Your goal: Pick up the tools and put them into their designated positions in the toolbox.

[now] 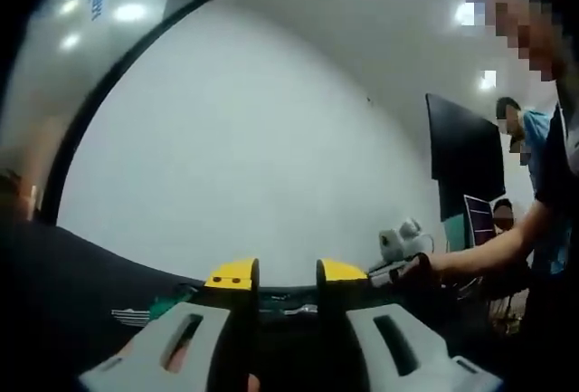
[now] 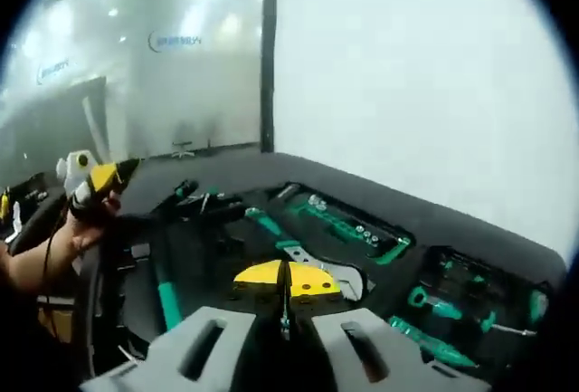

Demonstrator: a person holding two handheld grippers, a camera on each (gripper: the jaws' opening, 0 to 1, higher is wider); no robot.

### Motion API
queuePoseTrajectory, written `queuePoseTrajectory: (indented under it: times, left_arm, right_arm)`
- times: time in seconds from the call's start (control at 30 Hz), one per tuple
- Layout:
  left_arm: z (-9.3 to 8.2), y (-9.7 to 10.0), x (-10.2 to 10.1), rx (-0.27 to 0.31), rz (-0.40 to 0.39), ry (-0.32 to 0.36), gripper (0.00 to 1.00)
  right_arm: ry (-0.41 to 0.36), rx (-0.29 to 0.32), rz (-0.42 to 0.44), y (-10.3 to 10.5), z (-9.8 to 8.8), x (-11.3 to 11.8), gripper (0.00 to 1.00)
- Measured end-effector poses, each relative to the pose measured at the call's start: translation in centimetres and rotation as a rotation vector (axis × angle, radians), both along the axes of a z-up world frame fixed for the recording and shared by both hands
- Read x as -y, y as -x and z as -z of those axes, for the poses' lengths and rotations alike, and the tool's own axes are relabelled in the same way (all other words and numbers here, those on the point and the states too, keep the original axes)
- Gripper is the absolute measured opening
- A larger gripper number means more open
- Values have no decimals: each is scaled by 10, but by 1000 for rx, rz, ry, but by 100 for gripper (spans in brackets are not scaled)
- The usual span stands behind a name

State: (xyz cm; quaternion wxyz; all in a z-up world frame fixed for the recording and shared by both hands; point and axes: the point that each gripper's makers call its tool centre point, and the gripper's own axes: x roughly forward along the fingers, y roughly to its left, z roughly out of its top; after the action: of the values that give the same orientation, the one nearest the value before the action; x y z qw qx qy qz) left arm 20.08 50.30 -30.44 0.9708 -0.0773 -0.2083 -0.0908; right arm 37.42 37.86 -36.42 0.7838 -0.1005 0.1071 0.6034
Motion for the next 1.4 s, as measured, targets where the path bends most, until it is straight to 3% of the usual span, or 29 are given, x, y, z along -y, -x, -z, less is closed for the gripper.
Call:
queuePoseTrajectory:
  times: [0.1,0.13,0.3,0.33,0.37,0.4,0.5,0.93,1.0,1.07,1.13,1.17,1.23,1.37,1.4]
  left_arm:
    - [1,-1,0,-6,-2,-1,27]
    - [1,-1,0,-7,-3,-1,27]
    - [1,0,1,-6,-3,1,27]
    - [1,0,1,-7,-3,1,27]
    - [1,0,1,-7,-3,0,27]
    - [1,0,1,-9,-3,-2,27]
    - [3,-2,4,-17,-6,-13,27]
    - [8,-6,8,-55,-7,-38,27]
    - [9,-6,8,-60,-7,-41,27]
    - [9,-6,8,-61,-8,-40,27]
    - [9,-5,8,-58,-6,-31,27]
    - [7,-4,9,-54,-1,-25,27]
    - [6,-2,9,-45,0,-22,27]
    - [5,-2,6,-36,-7,-14,27]
    - [6,-2,6,-39,-7,-13,27]
  right_arm:
    - [56,10,17,0,23,-2,0]
    - [-2,4,35,-1,19,-4,0]
    - [4,-29,49,-4,24,-2,0]
    - [120,-32,27,0,44,3,0]
    - [-9,86,-13,-3,23,-15,0]
    - [29,40,19,-4,31,-12,0]
    - [36,13,27,-7,32,-9,0]
    - [3,32,42,3,28,0,0]
    - [31,60,-18,7,26,4,0]
    - [-163,63,137,-18,-23,31,0]
    - [-259,-50,249,-33,-39,53,0]
    - [-261,-80,280,-42,-37,58,0]
    - [-196,-60,271,-47,-20,55,0]
    - [-124,43,216,-34,-2,36,0]
    - [-115,42,194,-28,2,29,0]
